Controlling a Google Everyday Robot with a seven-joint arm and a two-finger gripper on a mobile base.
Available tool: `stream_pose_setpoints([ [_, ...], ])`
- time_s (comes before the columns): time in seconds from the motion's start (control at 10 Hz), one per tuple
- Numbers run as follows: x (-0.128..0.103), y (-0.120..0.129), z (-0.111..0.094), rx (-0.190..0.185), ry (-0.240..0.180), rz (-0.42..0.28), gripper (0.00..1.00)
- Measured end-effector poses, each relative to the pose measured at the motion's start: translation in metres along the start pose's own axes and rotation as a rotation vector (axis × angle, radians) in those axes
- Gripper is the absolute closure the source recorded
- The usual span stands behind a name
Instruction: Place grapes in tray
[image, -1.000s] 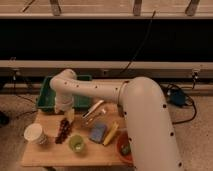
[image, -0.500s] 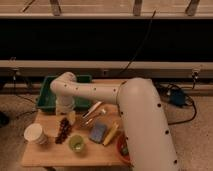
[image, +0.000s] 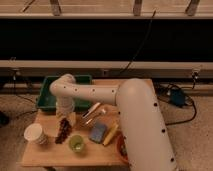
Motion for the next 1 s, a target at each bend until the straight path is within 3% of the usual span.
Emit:
stream_pose_setpoints([
  [0.2,-0.003,0.002,0.005,-0.017,0.001,-0.01,0.43],
  [0.6,-0.01,0.008,0.008,-0.033,-0.01,-0.018,0.85],
  [0.8,-0.016,0.009,0.0,-0.017,-0.04,-0.012,0.99],
  [1.0,-0.025,0.013,-0.019,0.023,-0.079,-0.006,1.0],
])
